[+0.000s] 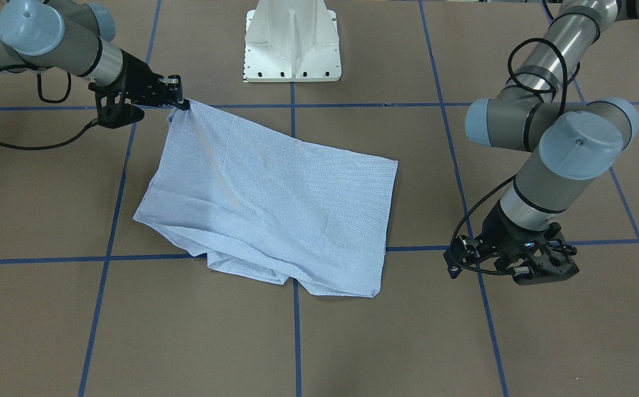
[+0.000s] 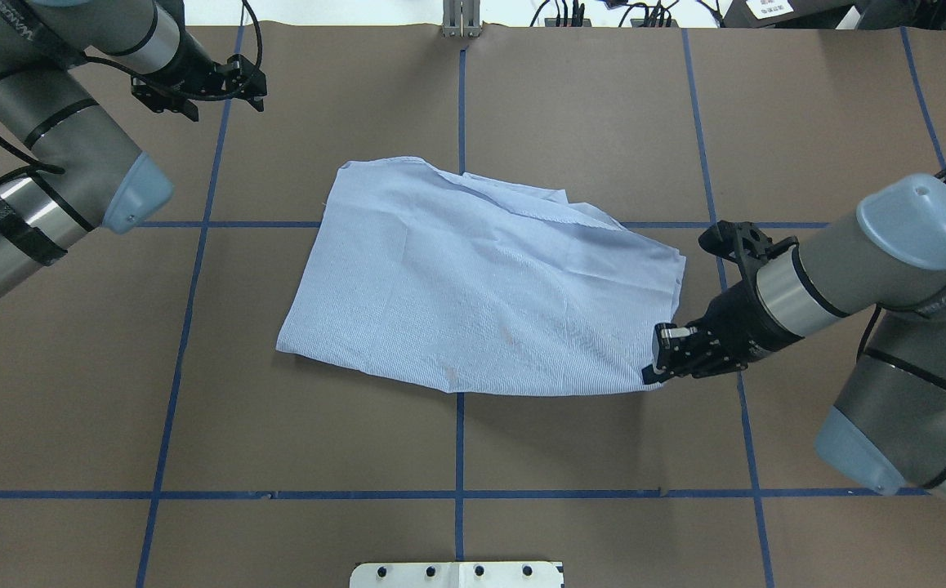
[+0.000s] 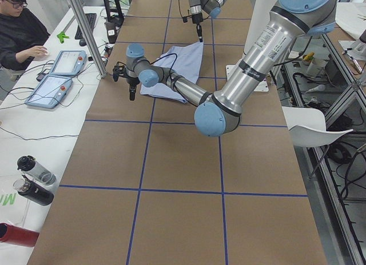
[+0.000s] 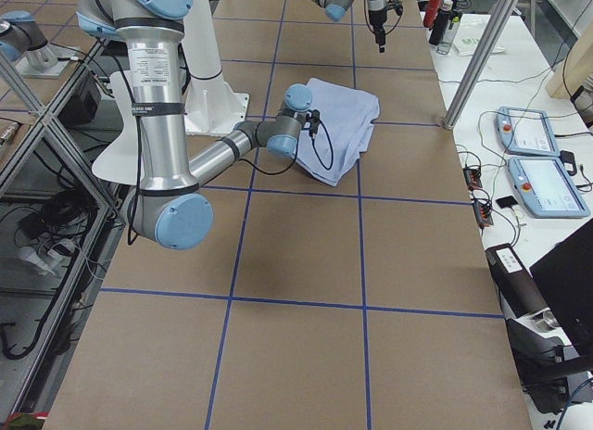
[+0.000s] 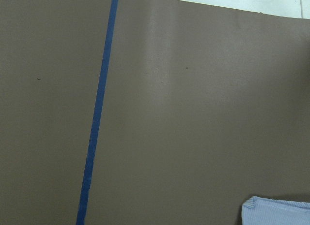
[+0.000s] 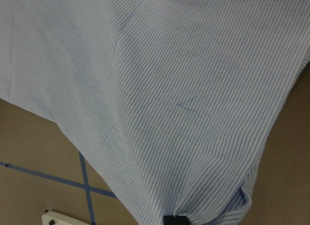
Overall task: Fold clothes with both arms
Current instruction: 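Drag the folded shirt toward the robot with the right gripper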
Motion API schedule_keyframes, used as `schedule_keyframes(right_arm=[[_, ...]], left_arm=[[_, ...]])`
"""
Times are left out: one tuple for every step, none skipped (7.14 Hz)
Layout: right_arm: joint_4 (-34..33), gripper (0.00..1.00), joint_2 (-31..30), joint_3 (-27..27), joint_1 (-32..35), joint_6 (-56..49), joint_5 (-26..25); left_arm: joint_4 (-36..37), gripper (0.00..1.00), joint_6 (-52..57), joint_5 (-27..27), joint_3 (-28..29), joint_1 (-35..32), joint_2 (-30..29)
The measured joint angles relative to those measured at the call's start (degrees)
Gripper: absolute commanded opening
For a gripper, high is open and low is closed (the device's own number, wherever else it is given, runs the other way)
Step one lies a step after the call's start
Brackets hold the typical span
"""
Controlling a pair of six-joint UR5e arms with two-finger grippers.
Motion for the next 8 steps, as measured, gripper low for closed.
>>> schedule_keyframes(right_arm=[[0.0,0.00,-3.8,2.5,-3.7,0.2,0.1],[0.0,0.00,-8.2,5.2,-7.9,0.4,0.1],[0.0,0.00,-12.3,7.8,-11.8,0.6,0.1],[0.0,0.99,-15.1,9.7,-15.1,0.7,0.1],[0.0,1.00,-16.5,10.7,-17.4,1.0,0.1],[0.0,1.00,-16.7,11.1,-18.4,1.5,0.1],[0.0,1.00,-15.6,11.2,-17.7,1.7,0.0],[0.0,1.00,-12.9,10.9,-14.4,1.7,-0.2]], left_arm=[[0.0,0.99,0.0,0.0,0.0,0.0,0.0],[-0.1,0.99,0.0,0.0,0.0,-0.1,0.0],[-0.1,0.99,0.0,0.1,-0.2,-0.1,0.0],[-0.1,0.99,0.0,0.1,-0.3,-0.1,0.0],[-0.1,0.99,0.0,0.1,-0.4,-0.1,0.1],[-0.2,0.99,-0.1,0.1,-0.5,-0.1,0.1],[-0.3,0.99,-0.2,-0.1,-1.5,0.1,0.7],[-0.4,0.99,-0.6,-0.6,-5.0,0.7,2.8]])
